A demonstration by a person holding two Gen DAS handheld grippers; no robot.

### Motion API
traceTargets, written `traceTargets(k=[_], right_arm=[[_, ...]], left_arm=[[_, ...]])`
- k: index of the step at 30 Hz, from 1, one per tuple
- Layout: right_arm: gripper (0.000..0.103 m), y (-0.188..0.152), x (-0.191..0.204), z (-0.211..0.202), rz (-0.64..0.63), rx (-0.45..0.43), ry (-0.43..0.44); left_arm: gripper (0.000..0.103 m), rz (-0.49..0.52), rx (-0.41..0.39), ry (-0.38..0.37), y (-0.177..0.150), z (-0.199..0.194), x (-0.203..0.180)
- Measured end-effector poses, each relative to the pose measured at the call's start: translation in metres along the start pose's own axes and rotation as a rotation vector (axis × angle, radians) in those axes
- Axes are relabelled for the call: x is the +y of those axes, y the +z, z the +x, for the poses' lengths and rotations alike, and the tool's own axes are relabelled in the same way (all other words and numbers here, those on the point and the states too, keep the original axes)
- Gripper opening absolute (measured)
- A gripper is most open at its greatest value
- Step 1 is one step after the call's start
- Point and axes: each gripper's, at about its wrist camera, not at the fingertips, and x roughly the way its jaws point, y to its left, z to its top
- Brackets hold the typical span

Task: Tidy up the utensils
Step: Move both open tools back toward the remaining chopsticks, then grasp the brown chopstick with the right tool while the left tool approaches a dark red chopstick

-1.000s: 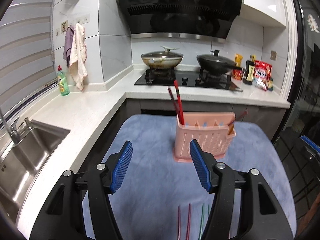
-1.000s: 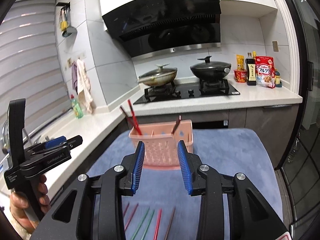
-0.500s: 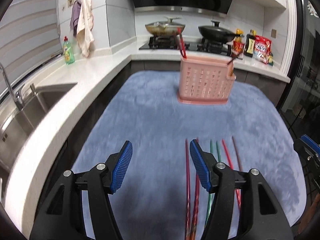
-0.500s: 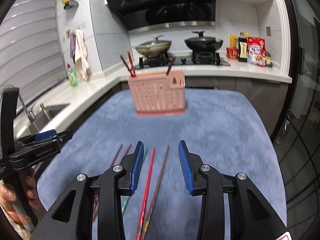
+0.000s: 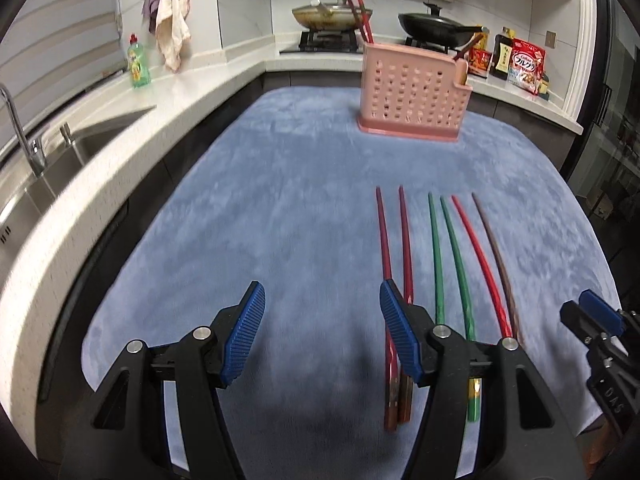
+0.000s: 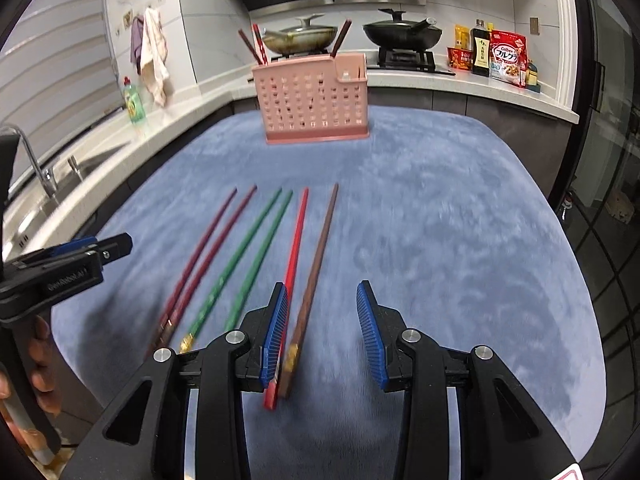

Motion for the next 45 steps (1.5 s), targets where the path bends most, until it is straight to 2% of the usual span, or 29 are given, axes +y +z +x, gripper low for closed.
traceTargets(k=[11,13,17,22,27,31,39,45], right_arm=[[0.034,-0.02,0.003,0.022,0.022,0.066,0.014],[0.033,-0.022,0.005,0.025,0.019,0.074,0.016],[0.023,-0.026,0.008,0.033,0.01,0.096,0.017],[0.022,-0.028,0.01,0.035,0.001,0.099,0.02],[0.016,-0.034,0.012,0.036,-0.015,0.104,0.016],[0.007,-0.035,0.007,0.034,0.004,0.108,0.013],[0.007,-0.04,-0.011,0.027,0.063,0.112,-0.001],[0.007,-0.04,-0.012,0.026,0.068,0.112,0.0]], left_arm=[[0.059,-0.019,0.053,-0.014,-0.027,0.01,0.004],[0.063,-0.021,0.056,-0.01,-0.029,0.011,0.005],[0.063,-0.026,0.061,-0.009,-0.03,0.012,0.007],[0.063,-0.03,0.068,-0.008,-0.031,0.014,0.009],[0.063,-0.034,0.074,-0.015,-0.032,0.015,0.009],[0.063,-0.035,0.082,-0.033,-0.035,0.015,0.007],[0.063,-0.036,0.109,-0.093,-0.044,0.014,-0.003],[0.063,-0.035,0.141,-0.088,-0.049,0.021,-0.006]])
